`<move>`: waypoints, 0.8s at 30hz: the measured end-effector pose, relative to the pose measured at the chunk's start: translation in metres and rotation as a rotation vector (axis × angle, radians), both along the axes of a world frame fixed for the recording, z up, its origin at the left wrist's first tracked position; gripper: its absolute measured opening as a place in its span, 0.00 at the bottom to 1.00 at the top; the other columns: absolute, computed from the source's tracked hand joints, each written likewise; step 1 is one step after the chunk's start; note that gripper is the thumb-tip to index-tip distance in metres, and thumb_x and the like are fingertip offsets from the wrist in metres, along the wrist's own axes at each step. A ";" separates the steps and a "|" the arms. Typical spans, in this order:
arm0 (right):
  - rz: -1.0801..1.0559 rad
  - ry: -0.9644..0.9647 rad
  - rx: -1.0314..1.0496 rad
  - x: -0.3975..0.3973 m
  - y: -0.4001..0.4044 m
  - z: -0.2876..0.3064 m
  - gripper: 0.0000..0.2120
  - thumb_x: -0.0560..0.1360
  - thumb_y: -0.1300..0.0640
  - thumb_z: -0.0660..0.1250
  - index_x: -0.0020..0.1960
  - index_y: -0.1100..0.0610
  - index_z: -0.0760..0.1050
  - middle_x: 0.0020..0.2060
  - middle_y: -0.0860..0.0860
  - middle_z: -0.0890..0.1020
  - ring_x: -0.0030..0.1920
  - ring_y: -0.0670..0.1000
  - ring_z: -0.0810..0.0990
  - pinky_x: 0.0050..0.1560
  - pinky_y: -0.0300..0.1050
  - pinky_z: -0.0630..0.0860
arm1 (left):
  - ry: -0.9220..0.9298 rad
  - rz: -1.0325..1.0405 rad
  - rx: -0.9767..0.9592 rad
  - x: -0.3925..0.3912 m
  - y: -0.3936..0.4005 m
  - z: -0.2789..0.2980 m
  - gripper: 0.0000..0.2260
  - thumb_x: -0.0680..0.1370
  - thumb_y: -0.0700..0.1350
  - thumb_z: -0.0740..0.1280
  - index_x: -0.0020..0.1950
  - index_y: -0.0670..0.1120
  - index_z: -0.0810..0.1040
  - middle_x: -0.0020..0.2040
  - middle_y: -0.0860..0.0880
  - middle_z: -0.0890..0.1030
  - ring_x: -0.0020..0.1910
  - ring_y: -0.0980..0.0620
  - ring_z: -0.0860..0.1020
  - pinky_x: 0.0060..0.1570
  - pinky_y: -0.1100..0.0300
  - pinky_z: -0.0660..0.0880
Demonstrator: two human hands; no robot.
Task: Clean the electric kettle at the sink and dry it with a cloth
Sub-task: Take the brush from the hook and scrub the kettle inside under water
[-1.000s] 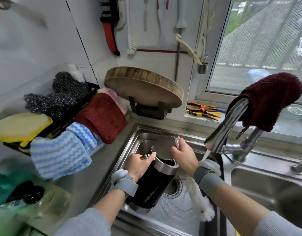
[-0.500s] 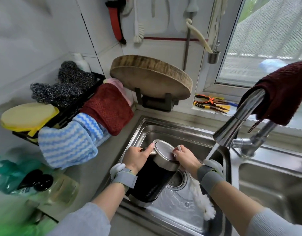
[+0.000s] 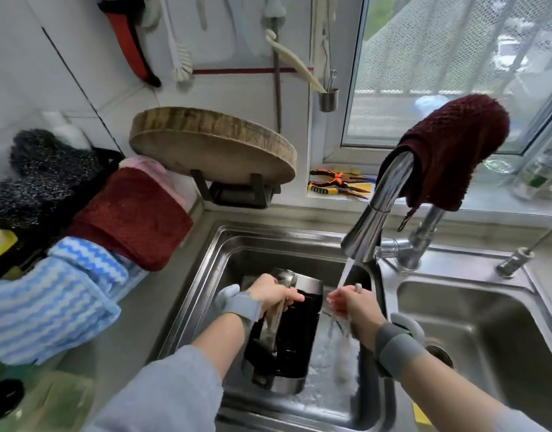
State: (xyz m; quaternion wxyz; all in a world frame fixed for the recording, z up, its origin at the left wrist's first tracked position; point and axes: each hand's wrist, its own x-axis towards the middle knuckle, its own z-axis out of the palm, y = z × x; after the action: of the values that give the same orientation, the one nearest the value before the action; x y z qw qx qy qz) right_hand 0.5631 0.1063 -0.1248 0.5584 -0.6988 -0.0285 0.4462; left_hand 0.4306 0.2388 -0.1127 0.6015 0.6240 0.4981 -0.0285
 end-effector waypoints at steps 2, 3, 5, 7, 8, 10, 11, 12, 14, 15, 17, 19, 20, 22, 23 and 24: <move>-0.006 0.011 0.008 0.007 -0.003 0.003 0.13 0.74 0.70 0.57 0.33 0.63 0.74 0.28 0.56 0.75 0.23 0.45 0.72 0.24 0.33 0.68 | 0.007 -0.058 -0.009 0.020 -0.008 -0.004 0.13 0.62 0.45 0.79 0.39 0.40 0.81 0.35 0.46 0.81 0.34 0.50 0.78 0.44 0.56 0.77; -0.010 0.016 0.011 0.010 -0.004 0.004 0.13 0.75 0.70 0.57 0.34 0.63 0.73 0.29 0.56 0.74 0.23 0.46 0.72 0.24 0.33 0.68 | -0.002 -0.079 -0.011 0.030 -0.015 -0.003 0.11 0.65 0.46 0.78 0.36 0.40 0.81 0.34 0.46 0.81 0.33 0.51 0.77 0.42 0.57 0.77; 0.001 0.003 -0.012 0.014 -0.009 0.007 0.12 0.75 0.68 0.58 0.35 0.61 0.73 0.31 0.55 0.75 0.27 0.48 0.73 0.25 0.34 0.68 | -0.019 -0.087 -0.041 0.049 -0.031 -0.001 0.13 0.68 0.49 0.76 0.34 0.40 0.80 0.36 0.45 0.82 0.29 0.54 0.76 0.37 0.61 0.76; 0.015 0.004 -0.005 0.014 -0.014 0.009 0.11 0.76 0.66 0.59 0.36 0.59 0.73 0.31 0.54 0.76 0.28 0.48 0.74 0.26 0.34 0.68 | -0.028 -0.056 -0.078 0.064 -0.039 -0.001 0.16 0.68 0.53 0.75 0.36 0.40 0.80 0.36 0.44 0.82 0.29 0.53 0.76 0.38 0.60 0.76; 0.019 0.005 0.009 0.015 -0.017 0.010 0.11 0.77 0.65 0.59 0.36 0.59 0.73 0.30 0.53 0.77 0.29 0.48 0.74 0.26 0.34 0.68 | -0.040 -0.040 -0.096 0.072 -0.042 -0.002 0.18 0.68 0.55 0.75 0.38 0.39 0.80 0.36 0.44 0.82 0.30 0.52 0.78 0.41 0.59 0.77; 0.032 0.000 0.022 0.014 -0.019 0.011 0.12 0.77 0.63 0.60 0.36 0.56 0.73 0.30 0.51 0.78 0.30 0.47 0.75 0.28 0.35 0.68 | -0.072 0.016 -0.125 0.083 -0.044 -0.006 0.27 0.63 0.62 0.75 0.45 0.38 0.80 0.35 0.44 0.82 0.34 0.48 0.81 0.46 0.53 0.81; 0.031 -0.007 0.022 0.014 -0.020 0.011 0.13 0.77 0.63 0.59 0.35 0.55 0.73 0.29 0.49 0.78 0.30 0.46 0.75 0.29 0.35 0.68 | -0.078 0.053 -0.154 0.087 -0.046 -0.008 0.32 0.62 0.64 0.74 0.49 0.38 0.80 0.35 0.44 0.82 0.33 0.47 0.81 0.45 0.51 0.82; 0.025 -0.009 0.023 0.015 -0.021 0.011 0.14 0.77 0.63 0.59 0.34 0.54 0.72 0.28 0.47 0.77 0.30 0.45 0.75 0.29 0.35 0.68 | -0.104 0.086 -0.193 0.091 -0.048 -0.007 0.32 0.64 0.65 0.73 0.53 0.39 0.78 0.33 0.44 0.81 0.31 0.47 0.81 0.41 0.53 0.82; 0.029 0.002 0.032 0.019 -0.024 0.012 0.14 0.77 0.64 0.58 0.34 0.54 0.71 0.30 0.47 0.78 0.31 0.45 0.75 0.31 0.37 0.70 | -0.145 0.143 -0.244 0.097 -0.052 -0.008 0.26 0.69 0.61 0.70 0.50 0.39 0.77 0.30 0.46 0.79 0.27 0.49 0.78 0.37 0.59 0.77; 0.046 0.010 0.037 0.019 -0.025 0.012 0.13 0.77 0.64 0.58 0.35 0.54 0.71 0.32 0.49 0.78 0.32 0.46 0.74 0.32 0.38 0.71 | -0.159 0.169 -0.251 0.099 -0.053 -0.008 0.22 0.70 0.60 0.69 0.43 0.39 0.78 0.28 0.46 0.79 0.27 0.50 0.77 0.38 0.59 0.76; 0.051 0.011 0.059 0.020 -0.027 0.016 0.12 0.77 0.65 0.58 0.36 0.55 0.72 0.33 0.51 0.76 0.32 0.47 0.73 0.32 0.38 0.72 | -0.153 0.195 -0.260 0.099 -0.054 -0.009 0.18 0.72 0.58 0.69 0.34 0.43 0.76 0.25 0.48 0.77 0.26 0.51 0.75 0.36 0.60 0.73; -0.006 -0.005 0.071 0.021 -0.027 0.018 0.11 0.76 0.66 0.59 0.36 0.58 0.71 0.32 0.53 0.74 0.32 0.49 0.72 0.32 0.38 0.74 | -0.141 0.195 -0.279 0.094 -0.054 -0.009 0.17 0.73 0.57 0.68 0.31 0.47 0.74 0.24 0.50 0.74 0.25 0.53 0.72 0.32 0.62 0.69; -0.038 -0.026 0.079 0.022 -0.027 0.019 0.11 0.76 0.67 0.59 0.37 0.58 0.71 0.33 0.53 0.74 0.33 0.50 0.73 0.33 0.40 0.74 | -0.116 0.196 -0.281 0.088 -0.054 -0.011 0.17 0.71 0.58 0.69 0.30 0.47 0.74 0.24 0.50 0.73 0.25 0.53 0.71 0.32 0.62 0.68; -0.053 -0.103 0.084 0.026 -0.027 0.023 0.12 0.77 0.66 0.58 0.36 0.59 0.71 0.33 0.54 0.74 0.35 0.51 0.75 0.37 0.42 0.74 | -0.052 0.183 -0.231 0.070 -0.051 -0.014 0.20 0.64 0.63 0.73 0.28 0.47 0.75 0.25 0.49 0.73 0.26 0.52 0.70 0.35 0.60 0.67; -0.041 -0.151 0.076 0.028 -0.026 0.024 0.13 0.78 0.65 0.57 0.36 0.59 0.72 0.34 0.54 0.75 0.36 0.52 0.75 0.39 0.44 0.74 | -0.029 0.174 -0.177 0.060 -0.047 -0.018 0.22 0.59 0.65 0.75 0.28 0.47 0.75 0.25 0.49 0.73 0.26 0.51 0.69 0.35 0.59 0.66; -0.028 -0.201 0.064 0.030 -0.024 0.024 0.13 0.78 0.65 0.57 0.36 0.59 0.73 0.34 0.54 0.75 0.37 0.52 0.76 0.40 0.45 0.74 | -0.015 0.162 -0.124 0.050 -0.043 -0.023 0.24 0.56 0.67 0.75 0.30 0.47 0.77 0.25 0.48 0.72 0.27 0.50 0.67 0.36 0.58 0.64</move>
State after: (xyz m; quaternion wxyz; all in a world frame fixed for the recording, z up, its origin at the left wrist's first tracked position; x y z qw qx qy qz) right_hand 0.5930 0.0819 -0.1003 0.5811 -0.7220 -0.0891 0.3649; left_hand 0.4802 0.1954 -0.1357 0.6430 0.5434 0.5397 -0.0058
